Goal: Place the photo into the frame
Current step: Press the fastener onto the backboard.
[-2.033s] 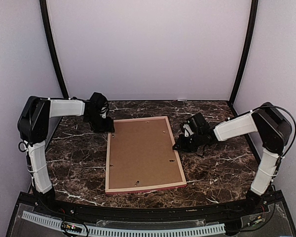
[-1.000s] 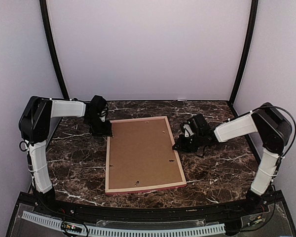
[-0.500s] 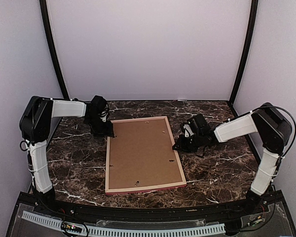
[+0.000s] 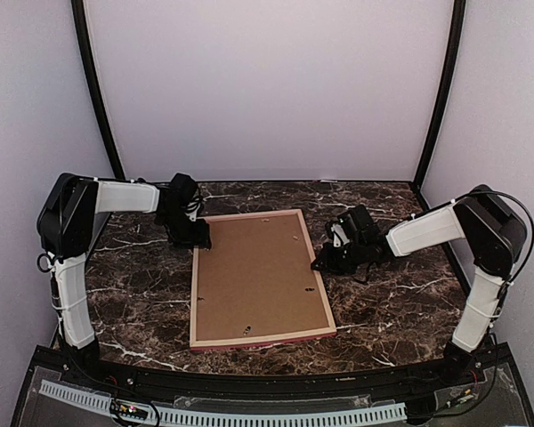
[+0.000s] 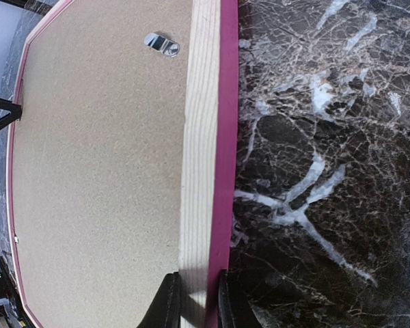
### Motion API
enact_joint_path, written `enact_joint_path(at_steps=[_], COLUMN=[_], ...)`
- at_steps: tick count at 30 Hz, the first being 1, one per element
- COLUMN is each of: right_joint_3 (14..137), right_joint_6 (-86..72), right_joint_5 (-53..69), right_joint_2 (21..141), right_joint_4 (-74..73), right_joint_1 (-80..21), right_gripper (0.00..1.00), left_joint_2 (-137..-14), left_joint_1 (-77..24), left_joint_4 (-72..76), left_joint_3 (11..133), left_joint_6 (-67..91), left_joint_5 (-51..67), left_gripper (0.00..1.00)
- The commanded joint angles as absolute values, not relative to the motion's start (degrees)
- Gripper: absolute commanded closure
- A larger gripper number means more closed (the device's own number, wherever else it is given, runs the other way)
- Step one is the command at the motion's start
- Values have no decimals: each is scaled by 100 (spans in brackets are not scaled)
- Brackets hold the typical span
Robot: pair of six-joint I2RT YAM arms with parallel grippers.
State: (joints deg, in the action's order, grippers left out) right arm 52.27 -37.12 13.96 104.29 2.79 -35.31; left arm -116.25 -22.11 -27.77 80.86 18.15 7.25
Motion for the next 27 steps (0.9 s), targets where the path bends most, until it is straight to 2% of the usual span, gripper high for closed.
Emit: enact_joint_path(at_steps=[1, 5, 15, 22, 27], right_joint_3=[5046, 5036, 4992, 4979, 4963], right_joint_6=[-3725, -3733, -3736, -3753, -3763], right_joint_5=[1480, 1489, 1487, 1501, 1490], right_joint_2=[10828, 10837, 10829, 10837, 10794], right_joint_4=[-341, -312, -286, -247, -262], right_joint_1=[-3610, -3611, -3606, -3612, -3620], right_gripper=[84, 84, 84, 84, 84], left_joint_2=[-11699, -11679, -11621, -11437, -11391], left_joint_1=[-2311, -2319, -2320, -2320, -2320], left_joint_4=[-3038, -3064, -3167, -3195, -3220], left_joint_3=[7954, 7879, 7730, 7551, 7490], left_joint_6=[1705, 1714, 1706, 1683, 1654], left_joint_5=[828, 792, 765, 815, 836], left_gripper=[41, 42, 52, 53, 59])
